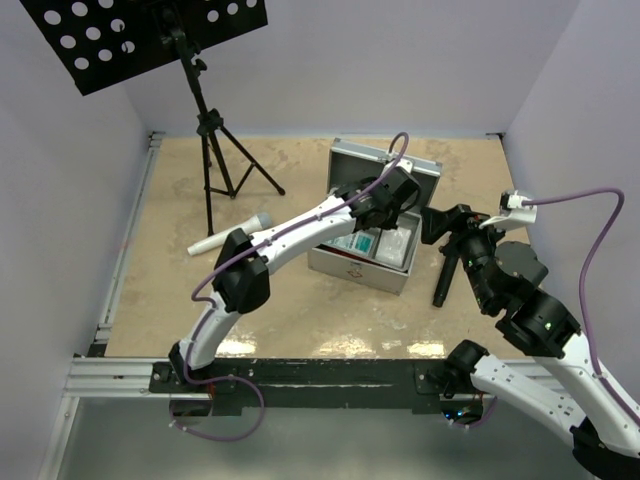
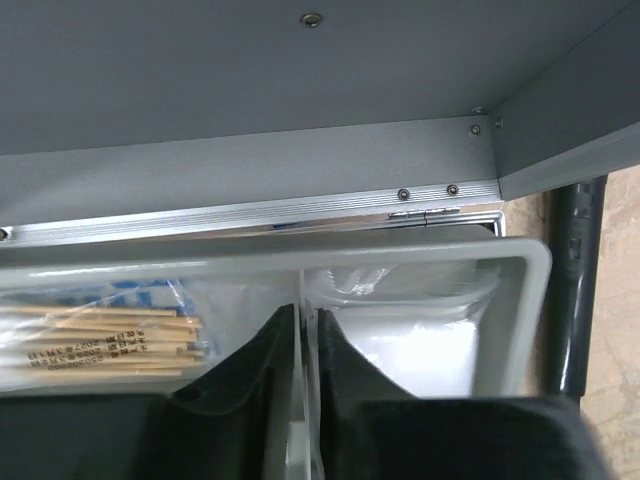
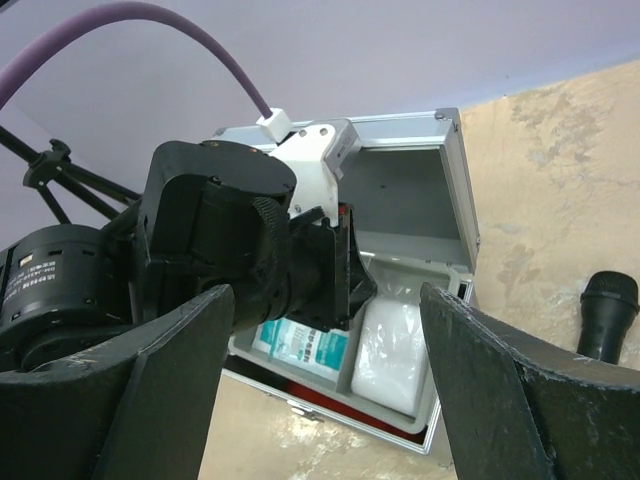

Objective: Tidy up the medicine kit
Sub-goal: Place the medicine box compartment inside the medicine box.

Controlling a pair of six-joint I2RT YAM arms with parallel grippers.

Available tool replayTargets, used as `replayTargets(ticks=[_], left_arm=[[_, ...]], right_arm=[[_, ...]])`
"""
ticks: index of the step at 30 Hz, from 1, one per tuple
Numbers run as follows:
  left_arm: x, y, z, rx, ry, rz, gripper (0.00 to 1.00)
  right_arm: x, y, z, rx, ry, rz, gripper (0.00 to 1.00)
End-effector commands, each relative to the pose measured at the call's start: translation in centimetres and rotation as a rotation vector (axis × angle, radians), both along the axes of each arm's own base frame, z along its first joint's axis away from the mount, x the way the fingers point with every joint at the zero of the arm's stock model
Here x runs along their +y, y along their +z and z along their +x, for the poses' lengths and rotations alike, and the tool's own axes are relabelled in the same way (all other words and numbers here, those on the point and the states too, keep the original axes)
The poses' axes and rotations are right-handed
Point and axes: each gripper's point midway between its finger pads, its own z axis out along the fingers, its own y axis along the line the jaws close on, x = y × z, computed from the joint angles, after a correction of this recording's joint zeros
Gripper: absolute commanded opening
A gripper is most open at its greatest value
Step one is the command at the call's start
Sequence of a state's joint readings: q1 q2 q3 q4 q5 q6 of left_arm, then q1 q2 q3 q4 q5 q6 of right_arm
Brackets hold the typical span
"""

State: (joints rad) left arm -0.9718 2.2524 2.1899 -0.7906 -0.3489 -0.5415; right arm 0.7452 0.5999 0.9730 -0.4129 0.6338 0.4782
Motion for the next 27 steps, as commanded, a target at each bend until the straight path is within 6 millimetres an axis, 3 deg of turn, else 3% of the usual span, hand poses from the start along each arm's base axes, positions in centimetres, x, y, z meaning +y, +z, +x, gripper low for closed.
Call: replayTargets(ticks=[1,6,12,18,21,23,27], left_arm=[[2.2,-1.9,-2.3,0.112,0.015,0.05,0.25],[2.6,-1.2,-2.8,0.102,0.023,0.04,0.39],[3.1,1.6,-3.8,0.045,0.028,-0.019,0.41],[4.6,1.0,-7.0,0.006,0.023,-0.042,0.41],[5.8,2.8,-8.2,-0.049,0.042,-0.12,0.41],[7.8,4.1,-8.6,-0.091,0.074,-0.141,0.41],[12.2,9.9,-9.5,-0.224,0.132,-0.291,0.41]], right_arm=[[0.1,0.9,0.1,-0.031,0.002,0.034,0.8],[0.3,0.8,0.1,-0.027,0.009,0.036,0.8],[0.3,0.6,0.0,-0.021,0.011,0.035,0.8],[0.3,0.2,-0.2,-0.017,0.015,0.034,0.8],[0.5,-0.4,-0.1,-0.012,0.023,0.028,0.8],[0.6,-0.5,0.1,-0.004,0.02,0.021,0.8],[0.7,-0.7,0.5,0.011,0.006,0.003,0.8]])
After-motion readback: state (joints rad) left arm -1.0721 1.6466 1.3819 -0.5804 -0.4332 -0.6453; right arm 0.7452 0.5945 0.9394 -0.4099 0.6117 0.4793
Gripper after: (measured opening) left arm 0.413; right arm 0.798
